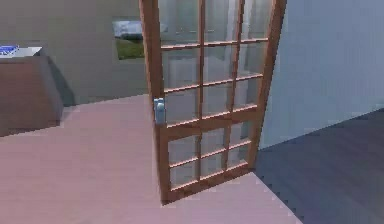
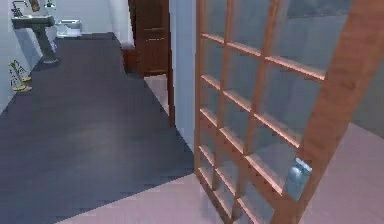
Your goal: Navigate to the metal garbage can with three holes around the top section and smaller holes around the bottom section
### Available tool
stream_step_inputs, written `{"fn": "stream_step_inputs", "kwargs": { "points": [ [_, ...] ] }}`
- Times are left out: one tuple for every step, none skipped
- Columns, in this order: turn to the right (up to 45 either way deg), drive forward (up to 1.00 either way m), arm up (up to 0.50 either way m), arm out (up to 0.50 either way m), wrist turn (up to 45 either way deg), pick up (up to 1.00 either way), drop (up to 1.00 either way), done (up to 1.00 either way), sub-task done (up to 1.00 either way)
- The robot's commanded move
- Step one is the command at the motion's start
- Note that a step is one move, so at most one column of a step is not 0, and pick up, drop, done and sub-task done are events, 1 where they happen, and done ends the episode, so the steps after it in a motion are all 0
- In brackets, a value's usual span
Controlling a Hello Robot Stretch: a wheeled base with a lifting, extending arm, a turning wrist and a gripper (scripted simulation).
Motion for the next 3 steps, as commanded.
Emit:
{"fn": "stream_step_inputs", "kwargs": {
  "points": [
    [45.0, 0.00, 0.00, 0.00, 0.0, 0.00, 0.00, 0.00, 0.00],
    [12.0, 0.00, 0.00, 0.00, 0.0, 0.00, 0.00, 0.00, 0.00],
    [0.0, 0.40, 0.00, 0.00, 0.0, 0.00, 0.00, 0.00, 0.00]
  ]
}}
